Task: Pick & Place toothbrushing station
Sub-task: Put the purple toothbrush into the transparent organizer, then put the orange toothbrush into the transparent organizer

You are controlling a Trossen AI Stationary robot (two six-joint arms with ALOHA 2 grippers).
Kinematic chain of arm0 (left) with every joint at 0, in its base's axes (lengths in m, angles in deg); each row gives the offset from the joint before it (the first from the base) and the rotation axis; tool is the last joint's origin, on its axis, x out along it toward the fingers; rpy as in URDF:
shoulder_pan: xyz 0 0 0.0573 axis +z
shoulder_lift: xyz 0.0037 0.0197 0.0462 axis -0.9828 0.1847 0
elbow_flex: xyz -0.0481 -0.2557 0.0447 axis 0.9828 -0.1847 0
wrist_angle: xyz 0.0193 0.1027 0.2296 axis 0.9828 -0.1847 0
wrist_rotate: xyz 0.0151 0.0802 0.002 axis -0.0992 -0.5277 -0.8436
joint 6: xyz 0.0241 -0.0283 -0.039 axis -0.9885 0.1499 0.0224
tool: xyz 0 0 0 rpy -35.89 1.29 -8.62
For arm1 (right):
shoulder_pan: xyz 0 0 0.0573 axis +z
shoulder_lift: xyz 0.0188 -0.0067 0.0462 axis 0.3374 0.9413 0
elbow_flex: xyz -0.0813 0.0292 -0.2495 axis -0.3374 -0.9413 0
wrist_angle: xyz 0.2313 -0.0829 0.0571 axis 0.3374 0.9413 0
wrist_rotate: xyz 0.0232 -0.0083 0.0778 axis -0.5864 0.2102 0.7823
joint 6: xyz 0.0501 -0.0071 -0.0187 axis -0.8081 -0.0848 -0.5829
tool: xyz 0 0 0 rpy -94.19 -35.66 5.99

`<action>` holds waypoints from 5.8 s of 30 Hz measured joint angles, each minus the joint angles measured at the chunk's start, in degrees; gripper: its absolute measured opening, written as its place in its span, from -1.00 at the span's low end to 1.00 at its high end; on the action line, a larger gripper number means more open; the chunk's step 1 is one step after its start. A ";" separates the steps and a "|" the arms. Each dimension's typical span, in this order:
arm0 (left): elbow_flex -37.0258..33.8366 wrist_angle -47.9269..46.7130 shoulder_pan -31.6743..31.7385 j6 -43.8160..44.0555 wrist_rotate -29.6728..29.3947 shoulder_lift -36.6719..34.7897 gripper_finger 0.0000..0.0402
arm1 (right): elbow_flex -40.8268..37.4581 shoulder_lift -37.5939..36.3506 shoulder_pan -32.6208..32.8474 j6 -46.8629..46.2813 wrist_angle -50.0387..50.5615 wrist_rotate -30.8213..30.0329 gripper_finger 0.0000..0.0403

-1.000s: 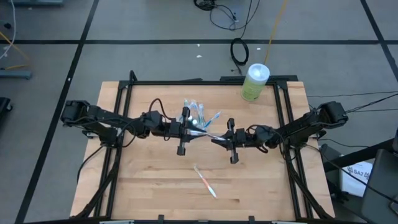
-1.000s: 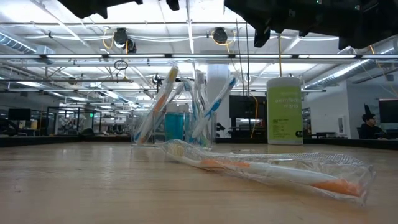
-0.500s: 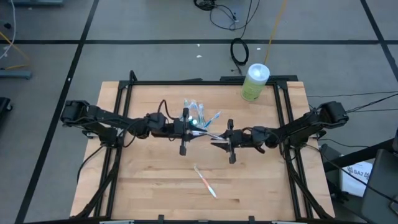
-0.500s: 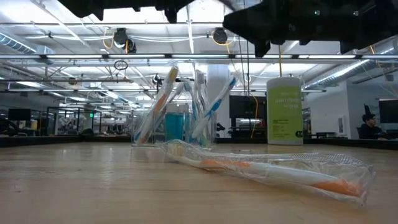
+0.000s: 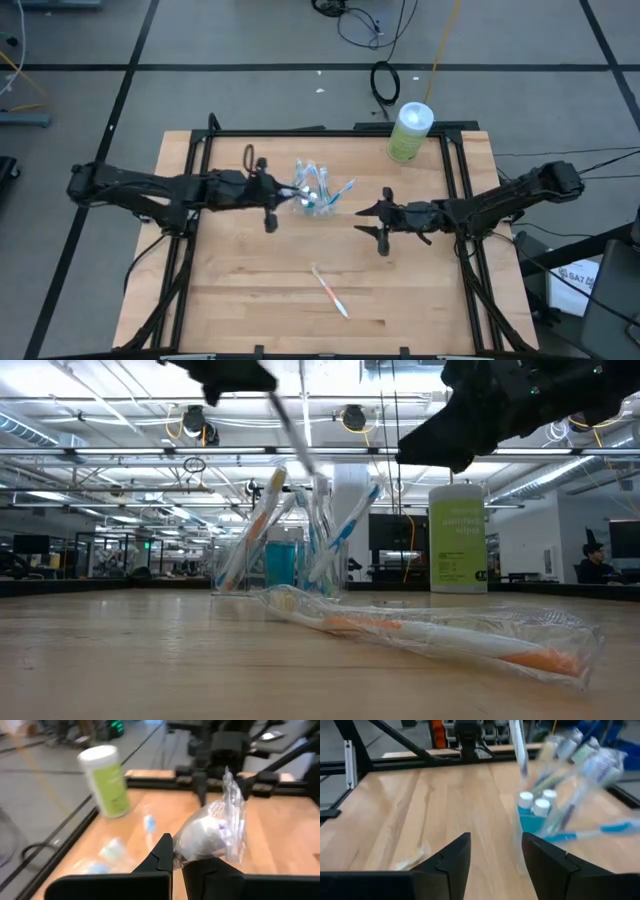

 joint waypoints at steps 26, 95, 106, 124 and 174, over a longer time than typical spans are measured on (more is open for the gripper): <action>0.66 -24.47 10.21 18.31 -4.31 -4.30 -0.96 | -0.04 -3.24 -3.30 -14.12 17.14 0.17 -0.18; 0.64 -25.26 12.02 15.05 2.44 -5.85 -0.08 | -0.04 -3.25 -3.48 -13.48 15.28 0.09 -0.17; 0.64 -25.30 12.02 13.61 2.46 -5.85 -0.08 | -0.04 -3.23 -3.48 -13.48 15.28 0.09 -0.17; 0.64 -25.89 10.91 10.35 7.32 -5.85 -0.08 | 0.01 -3.25 -3.45 -13.27 9.43 -0.05 -0.17; 0.18 -29.76 -3.67 16.14 1.54 -2.35 -0.08 | 34.71 46.47 10.88 -24.48 17.16 2.84 -0.17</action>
